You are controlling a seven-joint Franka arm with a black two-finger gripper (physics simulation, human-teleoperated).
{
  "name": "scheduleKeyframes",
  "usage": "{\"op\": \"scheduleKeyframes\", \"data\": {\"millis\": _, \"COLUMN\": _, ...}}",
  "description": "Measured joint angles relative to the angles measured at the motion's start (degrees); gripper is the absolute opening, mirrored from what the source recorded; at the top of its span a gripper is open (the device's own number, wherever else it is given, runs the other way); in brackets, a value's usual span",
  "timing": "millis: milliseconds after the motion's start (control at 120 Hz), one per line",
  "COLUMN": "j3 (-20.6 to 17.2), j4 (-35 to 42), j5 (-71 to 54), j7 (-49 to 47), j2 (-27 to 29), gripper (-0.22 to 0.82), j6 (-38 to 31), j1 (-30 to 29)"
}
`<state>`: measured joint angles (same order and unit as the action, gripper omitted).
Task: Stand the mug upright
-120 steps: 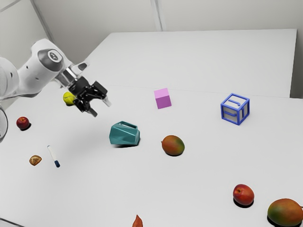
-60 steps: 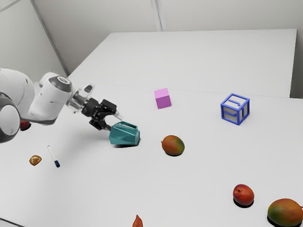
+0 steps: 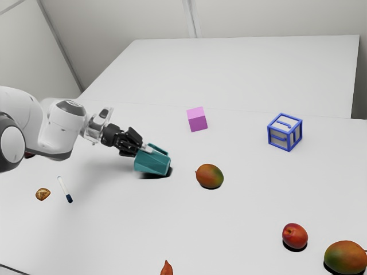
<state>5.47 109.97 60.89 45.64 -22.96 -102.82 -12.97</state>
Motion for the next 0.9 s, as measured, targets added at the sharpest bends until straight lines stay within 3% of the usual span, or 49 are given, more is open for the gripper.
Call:
{"op": "scheduleKeyframes", "data": {"millis": 233, "j3": -0.02, "j4": 0.00, "j5": 0.12, "j7": 3.05, "j2": 0.72, "gripper": -0.13, "j6": 1.23, "j1": -0.26}}
{"op": "scheduleKeyframes", "data": {"millis": 400, "j3": -0.16, "j4": -0.05, "j5": -1.25, "j7": 4.16, "j2": 5.65, "gripper": -0.16, "j6": 2.07, "j1": -0.36}}
{"op": "scheduleKeyframes", "data": {"millis": 900, "j3": -12.49, "j4": -4.07, "j5": -48.62, "j7": -12.87, "j2": 12.90, "gripper": -0.17, "j6": -7.72, "j1": 0.23}}
